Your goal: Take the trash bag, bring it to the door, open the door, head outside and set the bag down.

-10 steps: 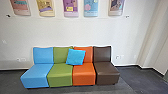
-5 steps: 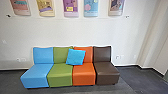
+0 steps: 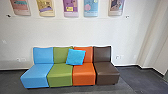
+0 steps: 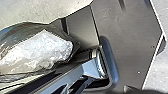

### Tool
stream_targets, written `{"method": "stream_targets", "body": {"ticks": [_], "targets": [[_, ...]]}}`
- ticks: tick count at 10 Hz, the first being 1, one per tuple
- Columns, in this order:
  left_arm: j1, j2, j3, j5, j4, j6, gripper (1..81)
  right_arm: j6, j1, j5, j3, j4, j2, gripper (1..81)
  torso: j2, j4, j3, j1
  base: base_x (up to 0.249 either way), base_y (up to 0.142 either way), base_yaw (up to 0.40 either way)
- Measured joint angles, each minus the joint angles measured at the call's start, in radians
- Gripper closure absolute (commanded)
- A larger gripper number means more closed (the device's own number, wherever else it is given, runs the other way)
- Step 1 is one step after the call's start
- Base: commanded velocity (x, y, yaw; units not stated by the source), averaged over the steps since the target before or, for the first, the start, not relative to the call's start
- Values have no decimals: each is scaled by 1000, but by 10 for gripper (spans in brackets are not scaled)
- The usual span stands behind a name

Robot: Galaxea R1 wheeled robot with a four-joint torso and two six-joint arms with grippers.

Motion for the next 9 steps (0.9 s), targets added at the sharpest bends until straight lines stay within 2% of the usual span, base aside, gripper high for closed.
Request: {"method": "stream_targets", "body": {"ticks": [3, 9], "targets": [[0, -4, 0, 0, 0, 0, 811, 0, 0, 0, 0, -1, -1, 10, 0, 0, 0, 0, 0, 0, -38], [3, -4, 0, 2, 0, 0, 811, 0, 0, 5, -1, -2, -1, 10, 0, 0, 0, 0, 0, 0, -170]]}}
